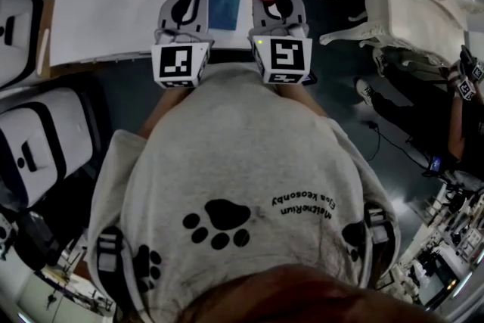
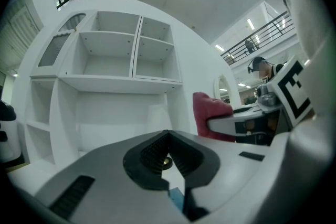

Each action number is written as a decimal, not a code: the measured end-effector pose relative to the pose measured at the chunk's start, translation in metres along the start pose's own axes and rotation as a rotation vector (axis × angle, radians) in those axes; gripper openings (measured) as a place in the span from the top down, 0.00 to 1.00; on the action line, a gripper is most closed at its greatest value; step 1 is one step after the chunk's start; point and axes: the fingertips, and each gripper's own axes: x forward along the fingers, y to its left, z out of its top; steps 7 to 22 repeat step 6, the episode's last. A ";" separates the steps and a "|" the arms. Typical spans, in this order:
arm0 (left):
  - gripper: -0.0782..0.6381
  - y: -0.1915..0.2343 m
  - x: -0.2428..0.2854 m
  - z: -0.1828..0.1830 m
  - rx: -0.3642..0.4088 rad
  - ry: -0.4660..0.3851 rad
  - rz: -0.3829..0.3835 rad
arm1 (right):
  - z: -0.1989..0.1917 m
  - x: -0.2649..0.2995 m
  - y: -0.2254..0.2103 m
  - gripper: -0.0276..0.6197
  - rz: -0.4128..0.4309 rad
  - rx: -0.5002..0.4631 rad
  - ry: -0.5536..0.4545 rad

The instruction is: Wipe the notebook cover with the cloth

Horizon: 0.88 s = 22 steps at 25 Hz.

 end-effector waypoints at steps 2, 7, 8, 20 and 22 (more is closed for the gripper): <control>0.87 -0.004 0.000 0.000 -0.005 -0.006 0.005 | -0.002 0.001 -0.002 0.86 0.009 -0.002 -0.002; 0.87 -0.007 0.001 0.000 -0.026 -0.007 0.013 | -0.003 0.003 -0.005 0.86 0.026 -0.004 -0.004; 0.87 -0.007 0.001 0.000 -0.026 -0.007 0.013 | -0.003 0.003 -0.005 0.86 0.026 -0.004 -0.004; 0.87 -0.007 0.001 0.000 -0.026 -0.007 0.013 | -0.003 0.003 -0.005 0.86 0.026 -0.004 -0.004; 0.87 -0.007 0.001 0.000 -0.026 -0.007 0.013 | -0.003 0.003 -0.005 0.86 0.026 -0.004 -0.004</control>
